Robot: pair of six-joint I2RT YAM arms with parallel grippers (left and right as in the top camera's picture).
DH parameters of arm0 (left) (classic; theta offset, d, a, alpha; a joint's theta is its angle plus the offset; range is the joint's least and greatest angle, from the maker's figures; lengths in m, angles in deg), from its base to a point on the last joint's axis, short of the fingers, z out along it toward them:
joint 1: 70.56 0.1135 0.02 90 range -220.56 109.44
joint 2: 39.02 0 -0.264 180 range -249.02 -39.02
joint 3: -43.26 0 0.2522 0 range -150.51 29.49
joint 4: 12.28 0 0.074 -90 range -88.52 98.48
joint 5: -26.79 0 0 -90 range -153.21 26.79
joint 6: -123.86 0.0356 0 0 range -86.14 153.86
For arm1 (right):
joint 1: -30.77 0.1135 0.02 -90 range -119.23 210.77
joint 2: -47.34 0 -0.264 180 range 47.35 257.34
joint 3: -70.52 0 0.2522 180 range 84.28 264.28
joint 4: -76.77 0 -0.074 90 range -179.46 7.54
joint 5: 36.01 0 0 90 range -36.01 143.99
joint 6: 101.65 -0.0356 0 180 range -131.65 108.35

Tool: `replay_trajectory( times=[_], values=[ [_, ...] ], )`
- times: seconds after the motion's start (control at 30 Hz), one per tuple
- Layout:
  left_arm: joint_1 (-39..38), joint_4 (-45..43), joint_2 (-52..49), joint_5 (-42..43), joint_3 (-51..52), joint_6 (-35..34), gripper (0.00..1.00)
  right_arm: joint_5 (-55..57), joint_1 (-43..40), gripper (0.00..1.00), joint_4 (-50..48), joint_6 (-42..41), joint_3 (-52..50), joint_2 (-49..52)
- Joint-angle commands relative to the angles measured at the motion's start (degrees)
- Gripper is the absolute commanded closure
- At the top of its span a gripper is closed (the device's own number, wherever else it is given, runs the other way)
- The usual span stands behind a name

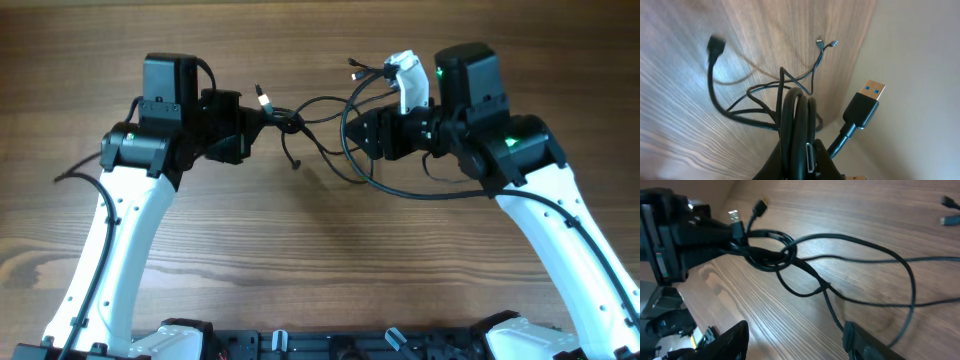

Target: Untangle cables

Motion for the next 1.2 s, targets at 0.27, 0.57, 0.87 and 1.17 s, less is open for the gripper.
replay_trajectory(
  times=[0.27,0.57,0.87,1.17],
  values=[
    [0.5,1.9,-0.2,6.4,-0.2,-25.7,0.94,3.7,8.8,0.41,-8.8,-16.8,0.2,4.4],
    [0.5,4.6,-0.2,6.3,-0.2,-26.8,0.93,7.0,12.2,0.43,-15.1,-6.1,0.2,11.3],
    [0.5,12.3,-0.2,6.2,-0.2,-26.8,0.91,11.0,12.2,0.43,-12.2,26.8,0.2,10.7],
    [0.5,12.2,-0.2,6.3,-0.2,-27.0,0.91,3.1,12.5,0.49,-11.8,31.8,0.2,10.4]
  ],
)
